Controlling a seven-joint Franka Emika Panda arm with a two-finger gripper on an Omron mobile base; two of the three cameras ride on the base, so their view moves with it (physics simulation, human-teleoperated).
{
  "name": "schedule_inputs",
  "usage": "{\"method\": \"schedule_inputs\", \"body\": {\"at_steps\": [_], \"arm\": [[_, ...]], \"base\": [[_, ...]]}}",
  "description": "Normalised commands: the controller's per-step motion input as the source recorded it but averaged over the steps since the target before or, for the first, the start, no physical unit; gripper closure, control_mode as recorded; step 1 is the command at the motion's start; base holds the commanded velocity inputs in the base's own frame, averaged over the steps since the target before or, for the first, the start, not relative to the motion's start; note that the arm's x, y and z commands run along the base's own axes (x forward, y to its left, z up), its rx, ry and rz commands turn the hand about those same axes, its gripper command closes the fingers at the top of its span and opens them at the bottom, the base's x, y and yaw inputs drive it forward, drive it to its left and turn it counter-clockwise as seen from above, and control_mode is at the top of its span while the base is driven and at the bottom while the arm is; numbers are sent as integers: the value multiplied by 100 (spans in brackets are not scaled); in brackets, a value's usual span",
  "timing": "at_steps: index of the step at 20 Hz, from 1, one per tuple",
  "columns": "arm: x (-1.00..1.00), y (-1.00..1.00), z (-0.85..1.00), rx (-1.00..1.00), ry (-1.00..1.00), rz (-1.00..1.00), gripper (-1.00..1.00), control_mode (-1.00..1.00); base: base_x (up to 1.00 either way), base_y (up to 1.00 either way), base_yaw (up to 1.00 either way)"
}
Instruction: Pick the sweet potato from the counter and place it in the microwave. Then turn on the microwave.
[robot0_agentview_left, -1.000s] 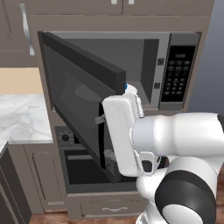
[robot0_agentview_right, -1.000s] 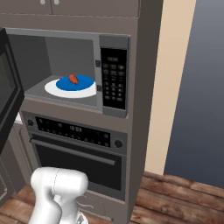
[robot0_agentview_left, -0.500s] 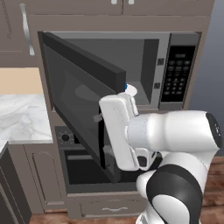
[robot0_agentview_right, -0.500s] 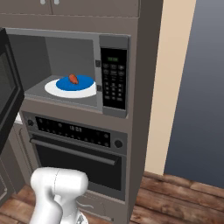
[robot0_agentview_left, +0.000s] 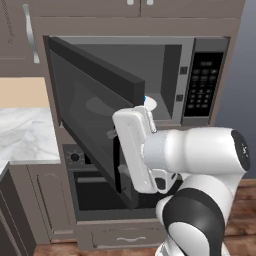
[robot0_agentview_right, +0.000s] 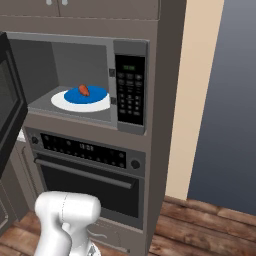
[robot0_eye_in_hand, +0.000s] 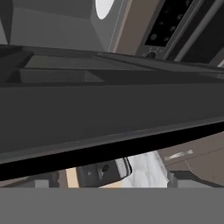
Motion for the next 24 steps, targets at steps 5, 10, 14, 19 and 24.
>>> {"method": "schedule_inputs", "body": {"at_steps": [5, 10, 14, 19, 24], "arm": [[21, -5, -18, 1, -2, -6, -100, -100], [27, -19, -17, 0, 1, -11, -100, -100], [33, -25, -18, 1, 7, -11, -100, -100], [35, -31, -16, 0, 8, -10, -100, -100], [35, -37, -14, 0, 8, -12, -100, -100]], "base": [[0, 0, 0], [0, 0, 0], [0, 0, 0], [0, 0, 0], [0, 0, 0]]}}
